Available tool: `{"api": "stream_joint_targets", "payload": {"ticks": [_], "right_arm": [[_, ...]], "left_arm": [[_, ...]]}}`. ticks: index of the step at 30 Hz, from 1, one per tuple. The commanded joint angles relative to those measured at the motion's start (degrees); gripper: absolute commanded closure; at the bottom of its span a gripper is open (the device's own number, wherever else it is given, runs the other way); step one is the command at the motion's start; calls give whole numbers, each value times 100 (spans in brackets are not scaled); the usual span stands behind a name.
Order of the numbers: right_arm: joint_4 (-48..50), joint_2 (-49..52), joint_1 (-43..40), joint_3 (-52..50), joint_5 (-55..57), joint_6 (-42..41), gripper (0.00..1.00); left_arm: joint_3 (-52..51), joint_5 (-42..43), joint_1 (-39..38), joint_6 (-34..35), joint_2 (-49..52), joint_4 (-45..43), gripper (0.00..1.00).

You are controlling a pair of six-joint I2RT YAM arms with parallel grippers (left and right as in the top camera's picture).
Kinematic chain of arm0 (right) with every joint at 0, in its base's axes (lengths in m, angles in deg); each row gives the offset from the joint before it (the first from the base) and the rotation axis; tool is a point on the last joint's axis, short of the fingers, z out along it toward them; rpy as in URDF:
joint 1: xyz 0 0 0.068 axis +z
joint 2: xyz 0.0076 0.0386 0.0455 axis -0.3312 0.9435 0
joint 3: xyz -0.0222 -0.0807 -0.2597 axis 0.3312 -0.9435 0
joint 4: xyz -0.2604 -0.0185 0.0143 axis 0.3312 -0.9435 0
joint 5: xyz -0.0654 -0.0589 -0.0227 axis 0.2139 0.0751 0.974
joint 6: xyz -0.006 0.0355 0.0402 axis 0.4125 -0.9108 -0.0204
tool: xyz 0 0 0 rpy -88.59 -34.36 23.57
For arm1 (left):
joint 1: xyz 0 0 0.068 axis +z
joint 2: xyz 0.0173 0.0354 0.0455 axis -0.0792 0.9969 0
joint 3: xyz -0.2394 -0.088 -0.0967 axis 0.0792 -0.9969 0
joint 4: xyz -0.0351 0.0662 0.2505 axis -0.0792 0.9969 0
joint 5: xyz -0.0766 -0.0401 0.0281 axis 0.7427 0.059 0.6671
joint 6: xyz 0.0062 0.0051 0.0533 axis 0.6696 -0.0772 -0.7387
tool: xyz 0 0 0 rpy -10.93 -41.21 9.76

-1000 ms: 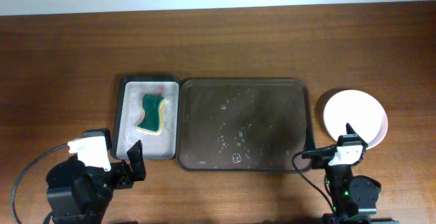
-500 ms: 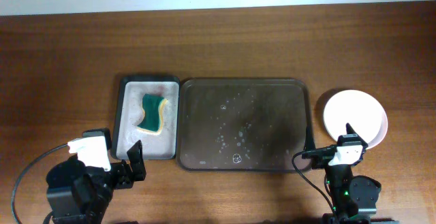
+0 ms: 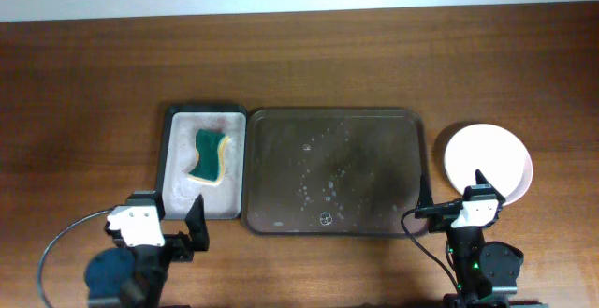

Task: Clean dirty plates on tray and stack at the side

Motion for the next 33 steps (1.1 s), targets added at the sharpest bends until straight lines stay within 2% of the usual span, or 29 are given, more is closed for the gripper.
{"api": "stream_joint_targets", "payload": {"ticks": [1,3,7,11,12,15,19,20,33], "right_arm": [[-26,-55,-37,-28,-31,-2,1],[-26,-55,-37,-28,-28,-2,1],[-26,-55,-37,-28,-28,-2,1],[-26,-55,-37,-28,-28,-2,1],[-26,-55,-37,-28,-28,-2,1],[-26,-55,-37,-28,-28,-2,1],[-26,-55,-37,-28,-28,-2,1],[-26,-55,-37,-28,-28,-2,1],[-26,-55,-37,-28,-28,-2,1]], "left_arm": [[-1115,42,-125,-68,-697,-1025,1],[-1528,63,-201,-68,-944,-1598,1],[-2465,-24,-343,-68,-1440,-3314,1],[-3171,-66,-348,-111,-1484,-5200,1],[-3220,-61,-352,-136,-1484,-5357,0],[-3211,-201,-345,-245,-1484,-5025,1],[-3211,-232,-348,-236,-1484,-3665,1],[-3211,-195,-348,-236,-1482,-3571,0],[-3209,-155,-348,-238,-1482,-3582,1]]}}
